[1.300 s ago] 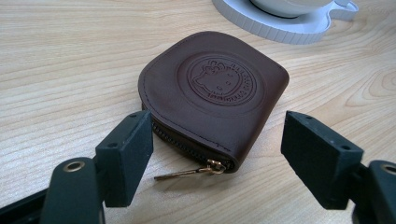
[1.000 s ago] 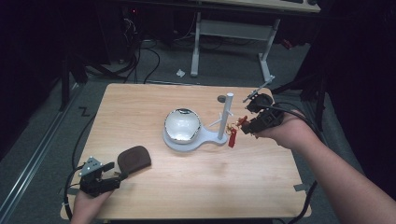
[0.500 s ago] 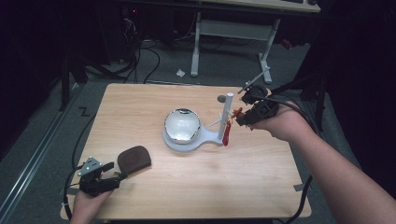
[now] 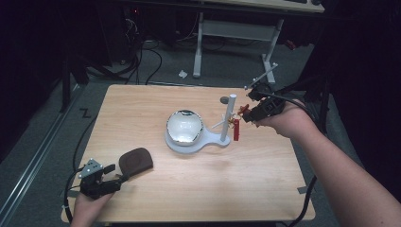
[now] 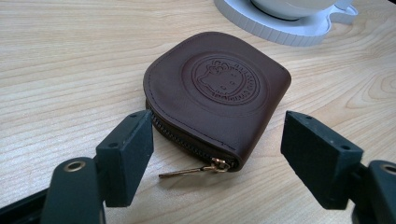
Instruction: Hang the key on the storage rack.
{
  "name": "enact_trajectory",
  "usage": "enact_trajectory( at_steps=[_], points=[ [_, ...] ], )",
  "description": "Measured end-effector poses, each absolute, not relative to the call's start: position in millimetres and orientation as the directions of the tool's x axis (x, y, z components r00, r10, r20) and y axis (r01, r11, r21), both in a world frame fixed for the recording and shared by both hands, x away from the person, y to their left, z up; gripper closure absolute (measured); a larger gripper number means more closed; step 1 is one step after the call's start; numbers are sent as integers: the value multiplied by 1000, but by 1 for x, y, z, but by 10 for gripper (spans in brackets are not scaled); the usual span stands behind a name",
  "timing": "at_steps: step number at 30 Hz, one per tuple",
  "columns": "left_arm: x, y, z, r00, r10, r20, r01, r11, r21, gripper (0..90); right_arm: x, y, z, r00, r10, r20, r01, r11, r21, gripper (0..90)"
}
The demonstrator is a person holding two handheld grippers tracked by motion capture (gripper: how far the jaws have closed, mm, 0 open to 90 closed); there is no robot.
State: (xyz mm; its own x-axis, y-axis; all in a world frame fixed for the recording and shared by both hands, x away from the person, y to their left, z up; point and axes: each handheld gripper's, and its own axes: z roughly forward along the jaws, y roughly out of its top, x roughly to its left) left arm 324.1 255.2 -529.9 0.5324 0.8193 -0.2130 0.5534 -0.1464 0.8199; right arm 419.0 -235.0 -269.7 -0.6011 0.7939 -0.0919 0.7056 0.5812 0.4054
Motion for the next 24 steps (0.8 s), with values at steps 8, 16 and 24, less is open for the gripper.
enact_trajectory(
  at_steps=[8,16,24],
  points=[
    [324,255,-530,533,819,-213,555,-148,819,259,421,-239,-283,-598,798,-74,717,573,396,669],
    [325,254,-530,534,818,-211,554,-151,819,259,419,-243,-301,-580,813,-48,738,550,390,669],
    [325,254,-530,536,818,-208,554,-155,818,260,422,-246,-323,-581,813,-20,743,541,394,669]
  ],
)
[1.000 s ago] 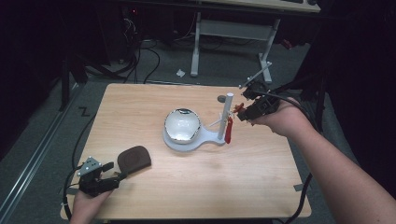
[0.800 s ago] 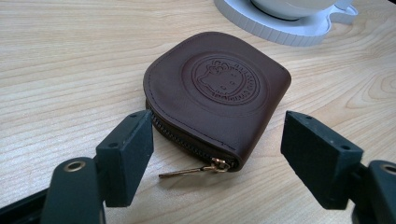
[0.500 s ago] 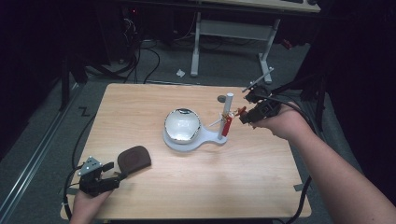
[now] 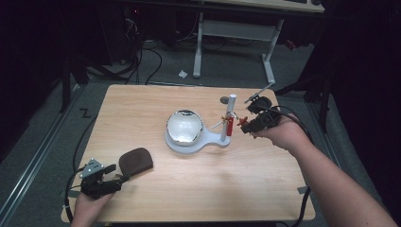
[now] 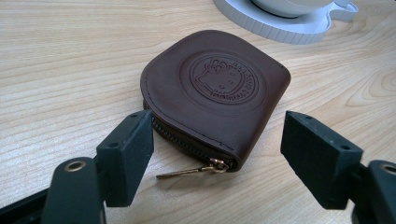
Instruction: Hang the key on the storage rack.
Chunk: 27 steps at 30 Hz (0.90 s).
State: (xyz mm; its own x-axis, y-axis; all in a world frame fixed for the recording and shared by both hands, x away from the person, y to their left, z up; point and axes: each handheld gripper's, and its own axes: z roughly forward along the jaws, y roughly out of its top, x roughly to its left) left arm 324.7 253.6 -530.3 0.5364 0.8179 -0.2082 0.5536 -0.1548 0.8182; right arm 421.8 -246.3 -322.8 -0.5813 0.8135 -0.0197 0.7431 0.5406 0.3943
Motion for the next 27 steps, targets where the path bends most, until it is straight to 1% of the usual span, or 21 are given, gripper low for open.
enact_trajectory(
  at_steps=[13,14,15,19,21,23,27],
  points=[
    [325,254,-531,536,818,-206,554,-157,817,260,433,-252,-365,-562,826,38,765,502,403,666],
    [325,254,-531,536,819,-206,554,-157,817,260,433,-251,-368,-547,836,49,778,486,397,665],
    [325,254,-531,536,819,-207,555,-157,817,260,435,-252,-371,-562,826,46,766,498,407,664],
    [325,253,-531,536,819,-207,554,-157,817,260,439,-251,-381,-553,831,64,768,479,425,658],
    [325,253,-531,535,819,-207,555,-156,817,259,439,-251,-383,-550,832,72,771,473,426,626],
    [325,253,-531,536,819,-207,555,-157,817,260,439,-251,-384,-543,836,73,774,466,429,565],
    [325,252,-531,536,819,-204,555,-159,817,259,436,-254,-382,-545,835,75,770,463,438,552]
  ],
)
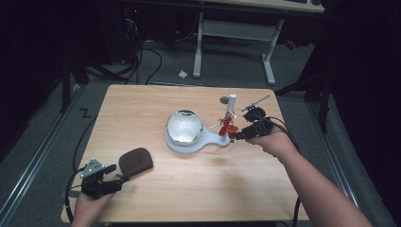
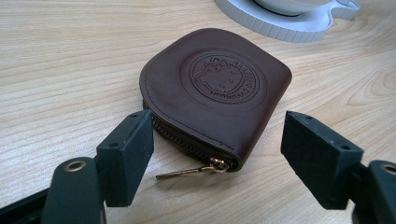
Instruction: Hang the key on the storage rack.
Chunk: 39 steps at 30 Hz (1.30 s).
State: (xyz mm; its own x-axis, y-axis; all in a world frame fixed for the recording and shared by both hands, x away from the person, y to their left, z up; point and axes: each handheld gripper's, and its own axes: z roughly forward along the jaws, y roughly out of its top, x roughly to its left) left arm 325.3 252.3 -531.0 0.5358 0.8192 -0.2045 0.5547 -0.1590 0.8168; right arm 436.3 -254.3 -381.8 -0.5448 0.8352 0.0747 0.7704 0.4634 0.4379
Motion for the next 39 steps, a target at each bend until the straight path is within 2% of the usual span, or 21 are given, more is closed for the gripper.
enact_trajectory(
  at_steps=[14,24,39],
  points=[
    [326,250,-530,540,816,-206,552,-158,819,253,402,-274,-382,-524,848,80,767,428,478,506],
    [325,248,-530,540,815,-210,556,-158,816,253,374,-286,-402,-522,852,37,740,431,516,482],
    [326,247,-531,535,816,-218,566,-154,810,255,348,-315,-443,-449,889,92,750,319,579,480]
  ],
)
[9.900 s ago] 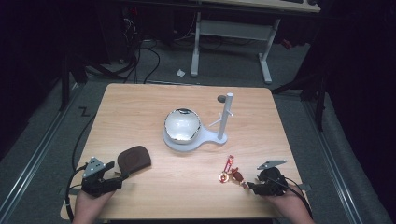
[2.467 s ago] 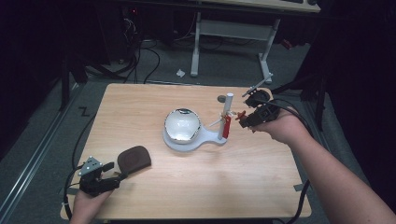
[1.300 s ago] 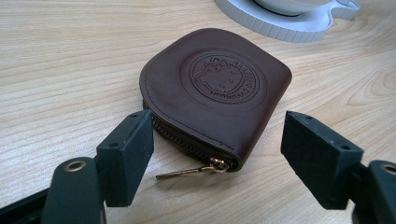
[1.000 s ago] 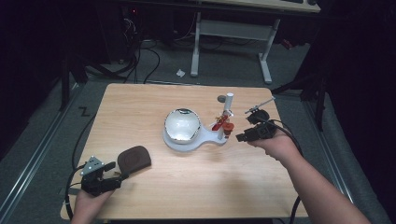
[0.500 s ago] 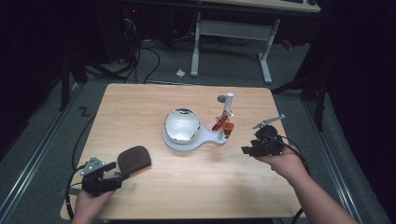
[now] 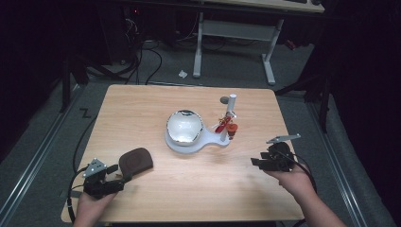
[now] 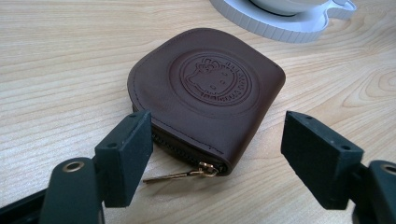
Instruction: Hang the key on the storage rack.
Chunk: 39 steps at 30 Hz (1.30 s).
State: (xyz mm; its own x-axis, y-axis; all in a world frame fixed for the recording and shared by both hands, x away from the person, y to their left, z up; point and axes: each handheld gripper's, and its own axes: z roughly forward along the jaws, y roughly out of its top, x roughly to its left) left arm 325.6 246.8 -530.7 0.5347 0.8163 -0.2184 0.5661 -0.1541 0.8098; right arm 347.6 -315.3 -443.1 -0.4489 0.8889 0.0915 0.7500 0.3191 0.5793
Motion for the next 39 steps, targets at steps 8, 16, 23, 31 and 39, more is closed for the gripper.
enact_trajectory(
  at_steps=[8,16,23,31,39],
  points=[
    [326,246,-531,534,813,-233,574,-146,806,257,334,-314,-464,-446,892,77,727,311,612,481],
    [326,246,-530,530,810,-252,585,-133,800,258,317,-306,-481,-448,891,73,691,293,661,481],
    [326,245,-530,528,810,-257,586,-128,800,258,301,-298,-506,-433,895,108,667,237,707,495],
    [327,245,-527,518,820,-245,577,-124,807,250,278,-302,-524,-404,911,87,614,200,763,494],
    [327,236,-514,486,860,-153,541,-158,826,228,280,-316,-523,-396,912,112,613,171,772,475]
  ],
)
